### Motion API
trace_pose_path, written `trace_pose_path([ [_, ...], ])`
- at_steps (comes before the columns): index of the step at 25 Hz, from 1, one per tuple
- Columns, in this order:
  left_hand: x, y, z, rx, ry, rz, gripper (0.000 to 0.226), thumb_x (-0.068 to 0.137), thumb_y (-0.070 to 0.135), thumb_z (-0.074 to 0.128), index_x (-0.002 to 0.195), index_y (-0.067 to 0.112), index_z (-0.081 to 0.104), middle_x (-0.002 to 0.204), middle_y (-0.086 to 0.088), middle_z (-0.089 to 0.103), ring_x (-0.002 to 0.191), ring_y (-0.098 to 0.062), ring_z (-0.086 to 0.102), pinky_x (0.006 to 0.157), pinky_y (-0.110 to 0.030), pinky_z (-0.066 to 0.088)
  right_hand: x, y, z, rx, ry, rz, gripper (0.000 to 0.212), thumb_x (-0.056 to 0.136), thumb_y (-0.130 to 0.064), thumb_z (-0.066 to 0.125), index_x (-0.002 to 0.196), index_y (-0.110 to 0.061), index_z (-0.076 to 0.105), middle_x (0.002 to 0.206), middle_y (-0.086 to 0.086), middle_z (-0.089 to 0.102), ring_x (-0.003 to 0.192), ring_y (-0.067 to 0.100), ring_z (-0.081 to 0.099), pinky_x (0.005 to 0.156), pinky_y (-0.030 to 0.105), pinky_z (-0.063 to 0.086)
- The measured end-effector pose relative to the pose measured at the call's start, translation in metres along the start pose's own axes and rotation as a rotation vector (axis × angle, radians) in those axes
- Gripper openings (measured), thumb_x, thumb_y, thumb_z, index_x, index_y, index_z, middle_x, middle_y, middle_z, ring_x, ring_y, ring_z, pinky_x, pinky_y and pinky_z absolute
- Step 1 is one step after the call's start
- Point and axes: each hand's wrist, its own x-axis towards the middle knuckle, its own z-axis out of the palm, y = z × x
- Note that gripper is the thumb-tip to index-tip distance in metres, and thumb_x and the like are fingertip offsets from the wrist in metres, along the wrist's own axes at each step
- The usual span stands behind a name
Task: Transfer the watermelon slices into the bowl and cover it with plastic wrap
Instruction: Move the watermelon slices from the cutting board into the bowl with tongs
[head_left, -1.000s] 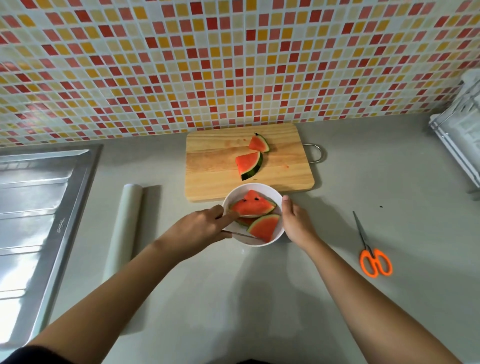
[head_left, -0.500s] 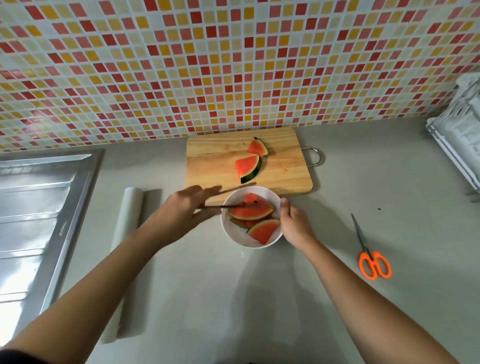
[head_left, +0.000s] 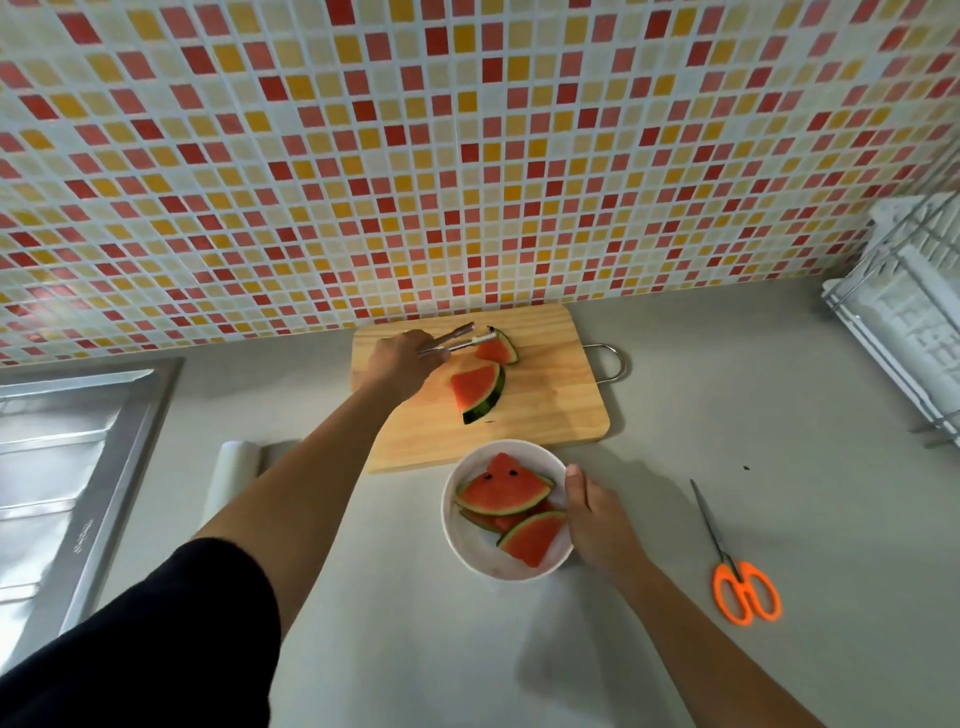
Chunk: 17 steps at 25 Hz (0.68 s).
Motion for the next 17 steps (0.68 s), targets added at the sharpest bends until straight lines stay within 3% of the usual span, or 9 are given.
trace_pose_path([
  [2,0.002,0.006,0.009,-0.03,-0.012,-0.07,0.037,0.089,0.043,0.058,0.11,0.014,0.064,0.094,-0.007,0.061,0.067,-0.017,0.05,0.053,-0.026,0.041,0.0,0.0,0.0,-0.014,0.007,0.004,0.041,0.098,-0.027,0.036,0.061,-0.019,0.051,0.058,-0.009,0.055,0.059,0.01,0.054,0.05,0.008,0.034],
  [6,0.0,0.026,0.03,-0.035,-0.018,-0.132,0.043,0.089,0.048,0.053,0.097,0.008,0.064,0.086,-0.01,0.064,0.07,-0.025,0.057,0.052,-0.027,0.041,-0.001,0.001,0.0,-0.025,0.026,-0.036,0.037,0.098,-0.026,0.036,0.067,-0.015,0.052,0.059,-0.008,0.054,0.059,0.011,0.053,0.051,0.019,0.031],
  [9,-0.005,0.045,0.039,0.045,0.009,-0.136,0.043,0.088,0.045,0.05,0.092,0.005,0.063,0.087,-0.013,0.065,0.073,-0.029,0.06,0.052,-0.028,0.04,-0.001,0.001,0.0,-0.018,-0.001,-0.056,0.036,0.099,-0.026,0.034,0.068,-0.022,0.05,0.062,-0.011,0.055,0.062,0.006,0.054,0.054,0.02,0.029],
  [13,-0.008,0.064,0.044,0.063,0.062,-0.133,0.032,0.088,0.037,0.055,0.094,0.005,0.057,0.07,-0.003,0.049,0.057,-0.018,0.045,0.041,-0.025,0.029,0.0,0.003,0.001,-0.054,-0.015,-0.037,0.037,0.099,-0.029,0.03,0.068,-0.025,0.05,0.065,-0.009,0.056,0.067,0.016,0.055,0.061,0.027,0.032],
  [17,-0.007,0.081,0.043,0.14,0.038,-0.128,0.025,0.089,0.03,0.053,0.099,0.008,0.059,0.083,-0.007,0.056,0.072,-0.023,0.051,0.053,-0.029,0.04,0.001,0.002,0.002,-0.076,-0.014,-0.029,0.04,0.099,-0.031,0.028,0.064,-0.027,0.047,0.062,-0.011,0.053,0.065,0.015,0.054,0.06,0.027,0.032],
])
